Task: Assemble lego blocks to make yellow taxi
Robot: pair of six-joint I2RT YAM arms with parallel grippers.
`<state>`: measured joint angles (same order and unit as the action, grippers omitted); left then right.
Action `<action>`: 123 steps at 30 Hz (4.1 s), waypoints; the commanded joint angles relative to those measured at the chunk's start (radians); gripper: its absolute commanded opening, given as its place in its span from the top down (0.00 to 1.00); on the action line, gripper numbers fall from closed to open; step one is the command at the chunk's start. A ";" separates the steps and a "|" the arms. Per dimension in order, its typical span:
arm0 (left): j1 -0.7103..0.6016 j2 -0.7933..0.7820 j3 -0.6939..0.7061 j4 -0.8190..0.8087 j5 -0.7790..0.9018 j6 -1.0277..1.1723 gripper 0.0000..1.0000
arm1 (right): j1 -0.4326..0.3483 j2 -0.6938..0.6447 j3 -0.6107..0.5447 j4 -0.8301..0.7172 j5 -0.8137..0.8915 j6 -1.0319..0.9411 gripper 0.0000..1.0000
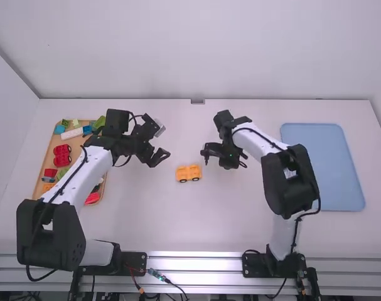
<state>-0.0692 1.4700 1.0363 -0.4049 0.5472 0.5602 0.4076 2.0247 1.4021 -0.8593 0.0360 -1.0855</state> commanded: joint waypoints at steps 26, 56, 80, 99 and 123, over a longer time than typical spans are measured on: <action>-0.002 -0.011 0.001 -0.034 0.004 0.097 0.01 | 0.012 0.080 -0.010 0.022 -0.118 -0.089 0.01; -0.006 0.256 -0.497 0.821 0.517 0.393 0.01 | -0.339 -0.336 -0.707 1.008 -0.912 -0.061 0.01; -0.162 0.516 -0.313 0.854 0.287 0.238 0.01 | -0.360 -0.024 -0.565 0.953 -1.006 -0.127 0.02; -0.159 0.603 -0.280 0.891 0.277 0.227 0.00 | -0.354 0.011 -0.550 0.956 -1.009 -0.123 0.06; -0.139 0.645 -0.340 0.992 0.258 0.319 0.27 | -0.359 0.011 -0.551 0.947 -1.004 -0.124 0.10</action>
<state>-0.2234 2.0857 0.7425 0.6018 0.9089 0.8375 0.0494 2.0159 0.8349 0.0929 -0.9581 -1.2076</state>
